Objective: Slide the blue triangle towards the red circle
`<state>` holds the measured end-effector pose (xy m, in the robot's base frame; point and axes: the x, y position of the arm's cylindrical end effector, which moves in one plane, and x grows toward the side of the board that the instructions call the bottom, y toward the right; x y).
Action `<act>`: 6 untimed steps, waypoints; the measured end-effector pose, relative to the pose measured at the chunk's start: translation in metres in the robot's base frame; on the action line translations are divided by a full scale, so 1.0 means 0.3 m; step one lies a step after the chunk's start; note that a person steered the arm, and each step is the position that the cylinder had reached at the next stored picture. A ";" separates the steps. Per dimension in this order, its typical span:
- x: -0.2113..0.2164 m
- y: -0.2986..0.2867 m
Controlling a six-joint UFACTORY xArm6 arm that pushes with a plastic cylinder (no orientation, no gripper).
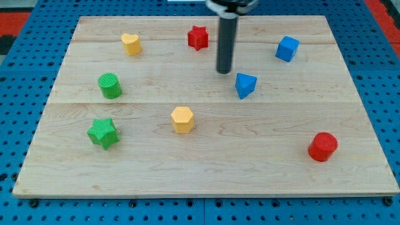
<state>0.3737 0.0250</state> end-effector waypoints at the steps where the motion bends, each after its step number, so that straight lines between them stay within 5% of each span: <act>1: 0.137 0.197; 4: 0.038 0.475; 6: 0.243 0.494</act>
